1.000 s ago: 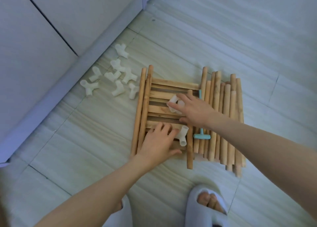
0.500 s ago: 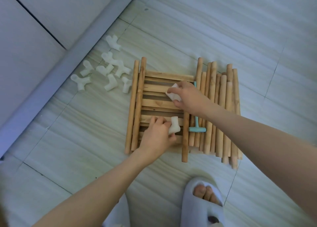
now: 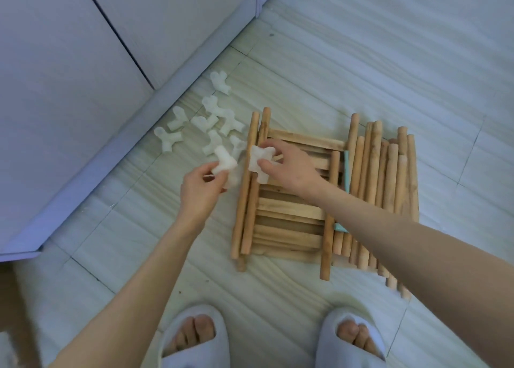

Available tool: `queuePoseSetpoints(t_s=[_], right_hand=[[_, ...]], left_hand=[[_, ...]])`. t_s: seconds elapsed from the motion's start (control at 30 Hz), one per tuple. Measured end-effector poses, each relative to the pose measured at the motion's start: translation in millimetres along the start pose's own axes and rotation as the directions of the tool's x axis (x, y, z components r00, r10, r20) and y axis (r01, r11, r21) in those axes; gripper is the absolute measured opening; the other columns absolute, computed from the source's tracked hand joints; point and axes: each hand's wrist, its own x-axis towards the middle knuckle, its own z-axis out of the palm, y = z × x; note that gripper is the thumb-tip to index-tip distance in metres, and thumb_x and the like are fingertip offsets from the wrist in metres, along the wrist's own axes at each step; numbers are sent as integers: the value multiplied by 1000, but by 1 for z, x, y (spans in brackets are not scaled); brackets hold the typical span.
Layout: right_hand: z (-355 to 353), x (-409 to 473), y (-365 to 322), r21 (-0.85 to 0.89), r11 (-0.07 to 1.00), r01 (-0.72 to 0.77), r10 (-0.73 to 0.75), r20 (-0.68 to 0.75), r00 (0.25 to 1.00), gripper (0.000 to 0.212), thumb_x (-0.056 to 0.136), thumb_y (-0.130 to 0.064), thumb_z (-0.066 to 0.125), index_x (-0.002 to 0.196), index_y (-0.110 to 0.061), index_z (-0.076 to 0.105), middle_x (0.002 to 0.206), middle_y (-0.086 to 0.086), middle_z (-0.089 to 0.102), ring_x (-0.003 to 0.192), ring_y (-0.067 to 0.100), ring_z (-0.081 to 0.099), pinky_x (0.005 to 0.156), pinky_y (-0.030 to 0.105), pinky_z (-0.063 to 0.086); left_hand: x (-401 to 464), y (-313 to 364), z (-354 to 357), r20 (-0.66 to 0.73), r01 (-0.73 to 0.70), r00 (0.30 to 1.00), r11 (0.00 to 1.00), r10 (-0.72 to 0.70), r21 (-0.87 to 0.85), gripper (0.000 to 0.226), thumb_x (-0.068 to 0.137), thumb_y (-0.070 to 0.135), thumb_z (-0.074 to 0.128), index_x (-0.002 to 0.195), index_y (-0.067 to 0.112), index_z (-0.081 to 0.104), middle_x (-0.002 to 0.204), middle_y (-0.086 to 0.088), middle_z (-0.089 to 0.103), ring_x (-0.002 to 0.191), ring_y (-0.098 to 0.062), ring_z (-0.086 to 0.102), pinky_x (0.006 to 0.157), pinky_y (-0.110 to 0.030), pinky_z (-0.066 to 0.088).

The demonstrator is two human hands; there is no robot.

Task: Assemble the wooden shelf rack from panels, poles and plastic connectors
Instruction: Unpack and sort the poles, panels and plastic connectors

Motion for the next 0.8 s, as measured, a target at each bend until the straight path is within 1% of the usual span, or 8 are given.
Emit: queuePoseSetpoints(t_s=[0.17,0.27,0.33,0.43,0.53,0.6,0.7,0.8], right_hand=[[65,21,-38,177,977,-118,95,134,986,38,90,-29,57,127,-19,53,96,-7,49,92,15,50,72,25,47],[89,42,-50,424,769,-478,391,279,877,36,91,-23,57,126,-17,51,123,4,51,105,27,55,54,28,51],[97,59,-52,535,620,-574,506,287,813,36,92,-20,55,127,-15,49,125,9,52,107,29,55,60,31,53],[98,81,-52,604,581,-546,538,218,814,42,94,-22,53,133,-12,42,117,7,50,95,22,54,81,38,56],[87,96,-54,649,610,-455,484,151,862,52,96,-21,50,143,-14,30,134,8,43,78,11,46,91,38,51],[76,99,-57,693,583,-424,444,165,881,55,97,-19,47,146,-16,24,143,5,37,92,14,46,91,36,49],[60,92,-58,664,604,-440,418,205,885,55,98,-16,44,148,-18,22,151,0,27,128,22,37,97,40,46],[39,71,-56,641,636,-430,409,193,892,47,98,-13,43,143,-13,32,142,3,36,122,22,44,90,38,51]], left_hand=[[48,-29,-46,-233,246,917,919,-324,-306,40,91,5,56,130,-5,49,126,-19,55,92,-21,58,78,-27,53],[73,-32,-58,-284,226,892,891,-353,-395,35,91,4,56,125,-5,53,114,-14,58,86,-20,57,65,-19,53],[88,-27,-59,-269,221,893,873,-360,-435,24,91,4,55,114,-3,58,95,-9,58,76,-16,56,63,-19,53],[111,-15,-52,-119,272,918,819,-379,-505,6,93,4,51,90,3,57,79,-6,51,70,-12,51,66,-22,55],[126,1,-40,53,294,947,792,-316,-535,18,95,4,47,110,3,56,86,-6,53,74,-11,52,82,-27,53],[131,11,-35,112,285,957,787,-269,-548,25,96,3,44,119,2,53,99,-10,57,88,-15,57,93,-29,48],[128,20,-33,107,244,969,796,-223,-553,21,95,-1,41,100,11,57,100,-6,58,94,-14,57,88,-26,49],[106,25,-28,27,194,977,839,-210,-509,28,93,-4,40,91,20,56,93,5,56,83,-6,53,74,-19,47]])
